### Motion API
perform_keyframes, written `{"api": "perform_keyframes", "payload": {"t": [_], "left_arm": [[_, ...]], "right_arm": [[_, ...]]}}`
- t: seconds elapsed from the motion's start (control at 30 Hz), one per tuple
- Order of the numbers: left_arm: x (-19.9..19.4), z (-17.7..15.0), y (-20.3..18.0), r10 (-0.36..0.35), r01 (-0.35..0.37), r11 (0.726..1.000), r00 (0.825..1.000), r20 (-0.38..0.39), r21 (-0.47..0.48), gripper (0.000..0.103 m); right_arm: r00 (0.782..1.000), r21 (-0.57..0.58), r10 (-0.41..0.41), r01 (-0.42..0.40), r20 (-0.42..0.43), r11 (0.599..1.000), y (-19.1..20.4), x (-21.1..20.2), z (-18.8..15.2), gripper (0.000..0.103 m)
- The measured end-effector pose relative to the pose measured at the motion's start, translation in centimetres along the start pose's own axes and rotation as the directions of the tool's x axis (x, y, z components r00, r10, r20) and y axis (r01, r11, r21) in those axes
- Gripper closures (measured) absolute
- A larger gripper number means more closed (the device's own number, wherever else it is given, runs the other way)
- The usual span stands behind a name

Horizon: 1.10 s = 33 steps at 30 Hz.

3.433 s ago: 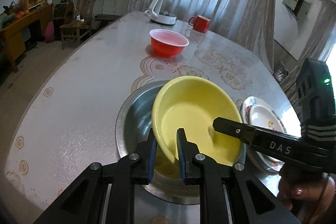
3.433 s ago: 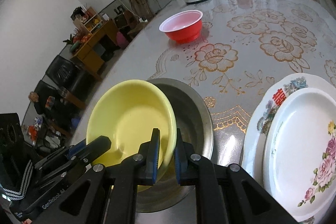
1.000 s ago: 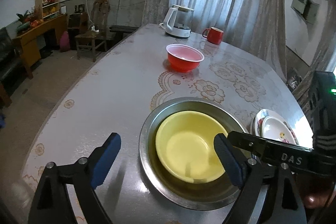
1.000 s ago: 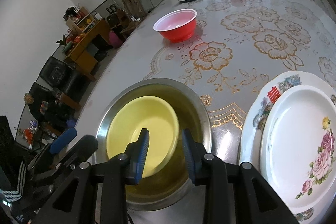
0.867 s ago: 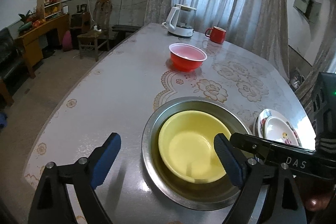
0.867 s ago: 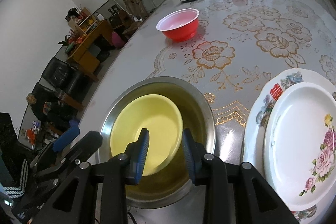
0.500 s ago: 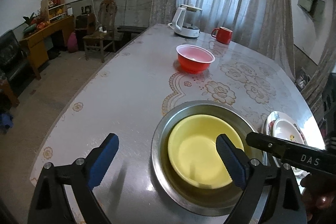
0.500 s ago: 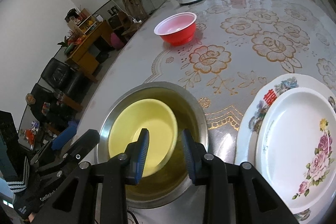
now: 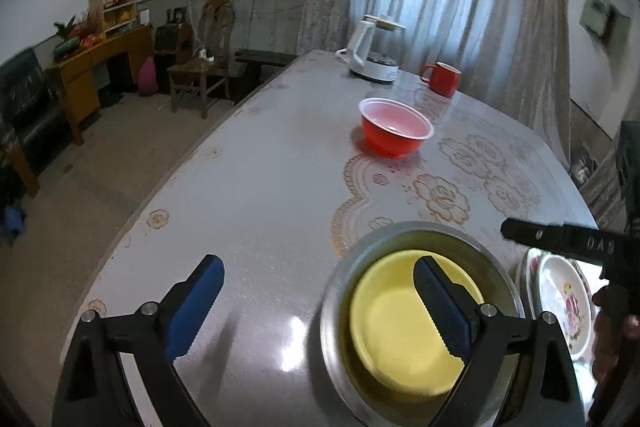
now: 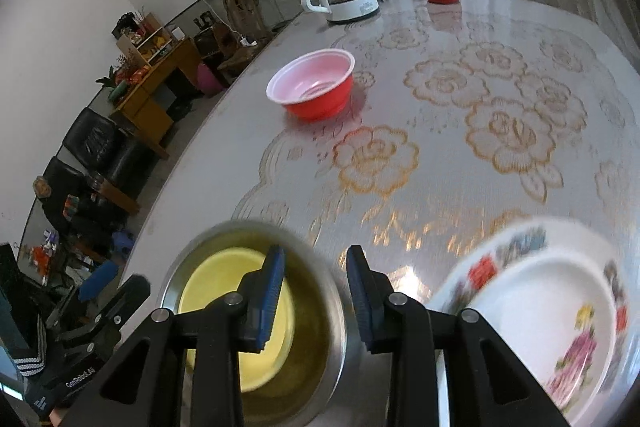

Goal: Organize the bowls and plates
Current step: 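Move the right gripper to the red bowl and grasp its rim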

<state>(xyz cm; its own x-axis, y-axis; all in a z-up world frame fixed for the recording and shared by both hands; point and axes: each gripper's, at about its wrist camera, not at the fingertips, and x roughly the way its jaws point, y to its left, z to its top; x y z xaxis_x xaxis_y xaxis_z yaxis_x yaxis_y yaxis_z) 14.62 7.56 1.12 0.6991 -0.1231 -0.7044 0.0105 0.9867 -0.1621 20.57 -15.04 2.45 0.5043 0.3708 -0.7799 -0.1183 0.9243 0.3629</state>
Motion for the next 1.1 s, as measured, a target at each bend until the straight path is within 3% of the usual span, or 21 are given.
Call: {"api": "perform_keyframes", "payload": {"t": [0.1, 0.23, 0.5, 0.63, 1.0, 1.1], "left_arm": [[0.7, 0.4, 1.0, -0.002, 0.002, 1.0, 1.0, -0.006, -0.027, 0.007], [1.4, 1.1, 2.3, 0.004, -0.004, 0.998, 1.0, -0.012, -0.063, 0.007], [3.5, 1.8, 3.9, 0.002, -0.007, 0.994, 0.999, -0.045, -0.109, 0.007], [4.4, 2.3, 4.1, 0.011, -0.016, 0.994, 0.999, -0.051, -0.105, 0.007], [6.1, 3.9, 4.6, -0.007, 0.0, 0.995, 0.998, -0.067, -0.104, 0.007], [6.4, 4.9, 3.8, -0.014, 0.01, 0.998, 0.998, -0.058, -0.068, 0.007]], "right_arm": [[0.997, 0.007, 0.072, -0.072, 0.0, 0.997, -0.9, 0.9, 2.2, 0.071], [0.995, 0.04, 0.097, -0.097, -0.008, 0.994, -2.0, 2.4, 5.0, 0.071], [0.998, 0.088, 0.058, -0.055, -0.029, 0.995, -3.5, 6.4, 10.9, 0.071], [0.993, 0.172, 0.11, -0.101, -0.047, 0.98, -4.6, 9.0, 13.0, 0.071], [0.997, 0.209, 0.057, -0.045, -0.055, 0.977, -5.4, 13.7, 15.3, 0.072], [0.996, 0.194, 0.078, -0.066, -0.053, 0.979, -5.5, 14.3, 15.1, 0.086]]}}
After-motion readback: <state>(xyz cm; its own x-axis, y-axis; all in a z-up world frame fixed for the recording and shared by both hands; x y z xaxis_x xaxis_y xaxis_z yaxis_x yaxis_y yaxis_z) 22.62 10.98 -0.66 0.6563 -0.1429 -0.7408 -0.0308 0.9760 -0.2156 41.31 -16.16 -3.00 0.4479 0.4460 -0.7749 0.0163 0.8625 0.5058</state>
